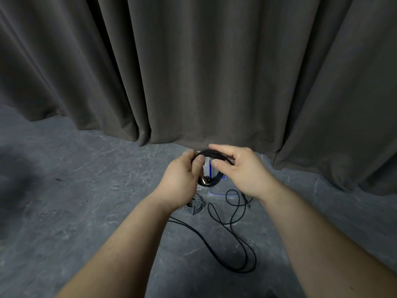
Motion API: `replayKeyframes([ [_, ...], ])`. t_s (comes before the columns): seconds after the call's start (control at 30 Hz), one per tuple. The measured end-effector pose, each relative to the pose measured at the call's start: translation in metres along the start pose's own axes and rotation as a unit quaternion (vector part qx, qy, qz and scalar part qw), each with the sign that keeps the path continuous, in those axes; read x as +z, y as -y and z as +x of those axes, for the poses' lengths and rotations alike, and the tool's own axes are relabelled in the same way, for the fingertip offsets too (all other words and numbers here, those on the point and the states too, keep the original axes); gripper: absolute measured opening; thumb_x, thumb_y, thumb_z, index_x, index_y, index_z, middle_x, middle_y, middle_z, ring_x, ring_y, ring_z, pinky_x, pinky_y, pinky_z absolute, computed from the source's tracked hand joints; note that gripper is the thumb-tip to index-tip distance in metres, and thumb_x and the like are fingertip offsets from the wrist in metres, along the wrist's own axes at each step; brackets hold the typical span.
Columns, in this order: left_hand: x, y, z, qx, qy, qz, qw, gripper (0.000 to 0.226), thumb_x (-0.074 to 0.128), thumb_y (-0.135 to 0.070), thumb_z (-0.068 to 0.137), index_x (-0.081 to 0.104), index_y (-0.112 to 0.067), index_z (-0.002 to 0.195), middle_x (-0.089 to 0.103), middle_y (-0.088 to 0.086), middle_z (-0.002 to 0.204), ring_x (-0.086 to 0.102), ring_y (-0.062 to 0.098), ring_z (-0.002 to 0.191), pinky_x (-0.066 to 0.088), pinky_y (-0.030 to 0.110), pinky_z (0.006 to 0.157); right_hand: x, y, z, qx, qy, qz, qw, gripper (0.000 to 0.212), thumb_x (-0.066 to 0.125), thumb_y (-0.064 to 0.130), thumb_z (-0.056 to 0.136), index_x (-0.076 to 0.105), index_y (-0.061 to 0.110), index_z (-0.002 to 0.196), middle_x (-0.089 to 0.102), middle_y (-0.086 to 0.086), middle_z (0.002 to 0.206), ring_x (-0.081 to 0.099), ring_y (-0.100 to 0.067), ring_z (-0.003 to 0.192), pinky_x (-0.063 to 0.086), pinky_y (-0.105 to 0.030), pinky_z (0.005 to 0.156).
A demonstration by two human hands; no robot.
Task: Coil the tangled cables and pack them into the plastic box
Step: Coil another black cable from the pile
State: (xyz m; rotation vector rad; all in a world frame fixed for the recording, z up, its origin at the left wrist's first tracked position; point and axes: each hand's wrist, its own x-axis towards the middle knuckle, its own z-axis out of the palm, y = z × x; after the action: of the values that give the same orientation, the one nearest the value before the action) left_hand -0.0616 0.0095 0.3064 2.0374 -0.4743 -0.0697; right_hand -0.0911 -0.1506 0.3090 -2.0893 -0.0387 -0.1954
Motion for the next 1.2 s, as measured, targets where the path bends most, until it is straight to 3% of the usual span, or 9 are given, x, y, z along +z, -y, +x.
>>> replayKeyframes([
  [0.1,0.004,0.0,0.001,-0.023,-0.053,-0.059,0.997,0.031,0.041,-0.027,0.102,0.053,-0.006,0.083,0.056,-0.001,0.068,0.046,0.005,0.057,0.04,0.02,0.06,0.001,0.0,0.0,-0.01,-0.023,0.0,1.0,0.044,0.059,0.021,0.094,0.052,0.025,0.137,0.06,0.01,0.131,0.053,0.002,0.121,0.037,-0.015,0.105],
  [0.2,0.007,0.0,0.0,-0.02,-0.051,-0.086,0.995,0.029,0.044,-0.028,0.101,0.057,-0.006,0.087,0.062,0.005,0.074,0.051,0.012,0.063,0.044,0.031,0.067,0.002,0.002,0.0,-0.007,-0.045,0.0,0.999,0.041,0.053,0.023,0.098,0.05,0.025,0.139,0.058,0.008,0.133,0.051,-0.002,0.124,0.036,-0.016,0.105],
  [0.3,0.003,0.001,-0.001,-0.004,-0.061,-0.056,0.997,0.016,0.053,-0.027,0.098,0.065,-0.03,0.088,0.07,-0.012,0.081,0.063,0.004,0.08,0.048,0.022,0.079,-0.001,0.005,-0.001,-0.013,-0.054,0.013,0.998,0.038,0.052,0.018,0.098,0.054,0.022,0.135,0.062,0.005,0.129,0.053,-0.005,0.122,0.038,-0.02,0.106],
  [0.37,0.003,0.001,-0.001,-0.001,-0.07,-0.056,0.996,0.016,0.058,-0.027,0.095,0.068,-0.038,0.102,0.071,-0.02,0.087,0.066,0.0,0.087,0.049,0.017,0.084,-0.003,0.006,-0.002,-0.015,-0.047,0.016,0.999,0.037,0.052,0.016,0.098,0.055,0.02,0.135,0.064,0.004,0.126,0.055,-0.005,0.119,0.039,-0.02,0.106],
  [0.5,0.003,0.0,-0.001,0.014,-0.104,-0.035,0.994,0.037,0.063,-0.025,0.092,0.062,-0.021,0.129,0.067,-0.014,0.111,0.062,0.0,0.108,0.044,0.016,0.097,-0.005,0.008,-0.002,-0.021,-0.026,0.017,0.999,0.037,0.052,0.015,0.098,0.055,0.019,0.135,0.063,0.003,0.127,0.054,-0.004,0.121,0.038,-0.022,0.107],
  [0.63,0.001,-0.001,-0.003,0.042,-0.099,0.022,0.994,0.037,0.057,-0.029,0.096,0.059,-0.021,0.132,0.071,-0.006,0.088,0.066,0.008,0.09,0.046,0.015,0.084,-0.005,0.007,-0.001,-0.041,-0.013,-0.018,0.999,0.037,0.051,0.017,0.098,0.054,0.019,0.136,0.06,0.0,0.131,0.052,-0.009,0.124,0.037,-0.025,0.108],
  [0.9,-0.003,0.001,-0.001,0.064,-0.002,0.088,0.994,0.024,0.042,-0.029,0.101,0.054,-0.01,0.092,0.063,0.006,0.074,0.058,0.023,0.07,0.046,0.043,0.069,-0.002,0.004,-0.003,-0.052,0.012,-0.071,0.996,0.038,0.052,0.017,0.098,0.054,0.02,0.136,0.057,0.016,0.105,0.055,-0.005,0.108,0.038,-0.017,0.094],
  [1.07,0.002,0.004,0.001,0.047,-0.066,0.075,0.994,0.026,0.041,-0.026,0.102,0.048,-0.007,0.086,0.06,0.008,0.072,0.054,0.026,0.068,0.04,0.041,0.065,-0.002,0.002,-0.001,-0.018,-0.044,0.086,0.995,0.034,0.062,0.011,0.091,0.061,0.036,0.114,0.063,0.015,0.085,0.057,-0.005,0.073,0.047,-0.022,0.075],
  [1.2,-0.003,0.009,0.004,0.005,-0.121,0.011,0.993,0.026,0.039,-0.025,0.103,0.047,-0.014,0.081,0.059,0.003,0.074,0.052,0.017,0.068,0.039,0.031,0.063,-0.008,-0.008,0.003,0.028,-0.109,-0.052,0.992,0.027,0.061,0.005,0.087,0.065,0.031,0.087,0.058,0.018,0.061,0.051,0.003,0.051,0.041,-0.017,0.06],
])
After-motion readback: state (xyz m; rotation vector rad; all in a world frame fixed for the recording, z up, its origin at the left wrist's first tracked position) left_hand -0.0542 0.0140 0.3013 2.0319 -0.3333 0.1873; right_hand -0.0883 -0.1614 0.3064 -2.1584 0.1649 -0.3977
